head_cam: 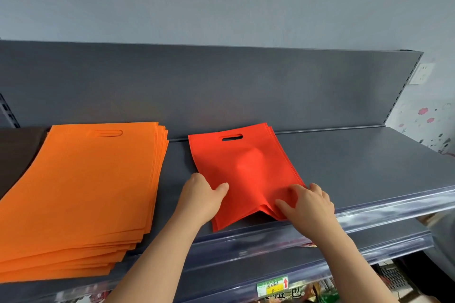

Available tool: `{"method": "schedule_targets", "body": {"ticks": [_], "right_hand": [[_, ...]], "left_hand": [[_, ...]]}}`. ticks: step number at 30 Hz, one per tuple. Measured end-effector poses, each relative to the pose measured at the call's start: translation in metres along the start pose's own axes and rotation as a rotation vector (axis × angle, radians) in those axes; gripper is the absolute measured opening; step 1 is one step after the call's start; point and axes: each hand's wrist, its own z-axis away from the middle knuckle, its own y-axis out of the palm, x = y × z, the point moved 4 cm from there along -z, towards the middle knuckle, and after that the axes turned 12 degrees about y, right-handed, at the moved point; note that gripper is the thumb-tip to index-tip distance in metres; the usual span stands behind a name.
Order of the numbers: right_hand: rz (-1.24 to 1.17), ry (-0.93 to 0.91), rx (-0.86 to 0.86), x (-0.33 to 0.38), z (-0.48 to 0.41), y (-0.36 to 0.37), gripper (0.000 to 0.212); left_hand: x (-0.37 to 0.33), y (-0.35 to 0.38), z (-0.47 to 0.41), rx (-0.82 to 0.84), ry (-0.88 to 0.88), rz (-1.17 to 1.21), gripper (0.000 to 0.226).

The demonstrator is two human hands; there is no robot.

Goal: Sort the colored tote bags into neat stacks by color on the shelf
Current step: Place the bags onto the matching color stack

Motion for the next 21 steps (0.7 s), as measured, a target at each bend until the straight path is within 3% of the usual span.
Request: {"method": "schedule_targets", "body": {"ticks": [5, 8, 11, 15, 21], "right_hand": [[-0.1, -0.01, 0.046, 0.003, -0.004, -0.001, 0.071], [-0.179, -0.003, 0.007, 0.005, -0.001, -0.006, 0.081], [-0.237, 0.014, -0.035, 0.004, 0.001, -0.01, 0.07], [-0.211, 0.009, -0.035, 0.008, 0.003, -0.009, 0.033], [-0.233, -0.01, -0.074, 0.007, 0.009, -0.009, 0.036]], "left_hand": [[0.01, 0.003, -0.003, 0.058, -0.014, 0.128, 0.031], [0.011, 0.0, -0.001, 0.01, 0.003, 0.007, 0.029], [0.011, -0.008, 0.001, -0.062, 0.042, -0.159, 0.034], [0.007, -0.007, 0.003, -0.055, 0.038, -0.026, 0.036], [0.011, -0.006, 0.007, -0.038, -0.048, 0.198, 0.046]]}}
